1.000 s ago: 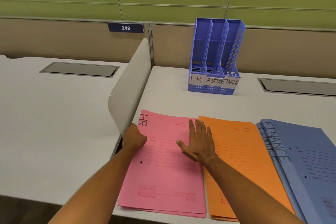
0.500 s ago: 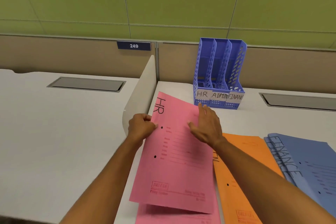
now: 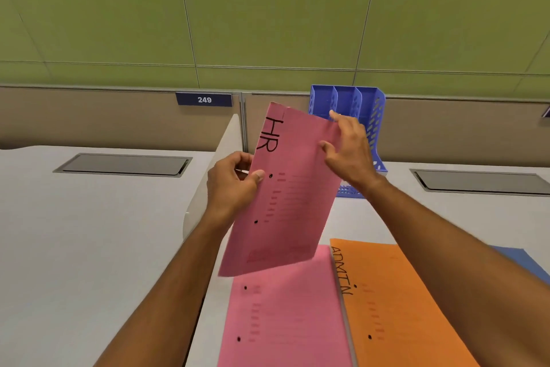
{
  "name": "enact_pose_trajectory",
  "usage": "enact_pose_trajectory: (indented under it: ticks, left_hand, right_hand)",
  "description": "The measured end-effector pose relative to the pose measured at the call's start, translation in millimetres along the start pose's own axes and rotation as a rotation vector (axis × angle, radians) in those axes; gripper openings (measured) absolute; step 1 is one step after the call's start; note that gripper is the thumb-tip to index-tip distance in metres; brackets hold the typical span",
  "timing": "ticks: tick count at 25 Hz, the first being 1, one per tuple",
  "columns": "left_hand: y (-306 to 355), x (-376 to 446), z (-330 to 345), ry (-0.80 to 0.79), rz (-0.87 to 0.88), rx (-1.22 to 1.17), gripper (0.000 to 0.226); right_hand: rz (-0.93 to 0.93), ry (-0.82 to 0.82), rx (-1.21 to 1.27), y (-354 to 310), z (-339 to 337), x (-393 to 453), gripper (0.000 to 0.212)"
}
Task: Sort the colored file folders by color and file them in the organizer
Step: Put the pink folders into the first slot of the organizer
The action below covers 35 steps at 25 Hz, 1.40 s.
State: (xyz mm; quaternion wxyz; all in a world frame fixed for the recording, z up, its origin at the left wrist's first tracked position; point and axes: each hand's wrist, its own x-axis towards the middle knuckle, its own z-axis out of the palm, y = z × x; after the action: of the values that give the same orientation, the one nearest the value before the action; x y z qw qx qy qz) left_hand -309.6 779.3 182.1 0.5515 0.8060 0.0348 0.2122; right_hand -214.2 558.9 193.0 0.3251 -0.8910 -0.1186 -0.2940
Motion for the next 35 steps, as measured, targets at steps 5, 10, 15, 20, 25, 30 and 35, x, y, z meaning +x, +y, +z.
enact_pose_trajectory:
  ticks: [5,10,15,20,25,30,35]
  left_hand:
    - [23,17,14,0.025,0.134,0.0,0.012]
    - [40,38,33,0.099,0.209,-0.044,0.02]
    - [50,55,70,0.117,0.296,-0.033,0.027]
    - [56,89,109,0.164,0.389,0.045,0.029]
    - [54,131,148,0.168,0.449,0.103,0.021]
    - [46,165,180,0.17,0.482,0.106,0.022]
    - [36,186,206,0.151,0.475,0.072,0.025]
  right_hand:
    - [-0.097,-0.009,0.082,8,-23,55,0.04]
    - [-0.169,0.061,0.124,14,-44,110,0.016]
    - [-0.226,0.1,0.134,20,-61,162,0.014]
    - [-0.3,0.17,0.057,30,-65,208,0.022]
    - [-0.331,0.192,-0.049,48,-57,249,0.02]
    - [-0.362,0.227,-0.11,65,-45,275,0.021]
    - [-0.396,0.268,-0.157,75,-34,290,0.023]
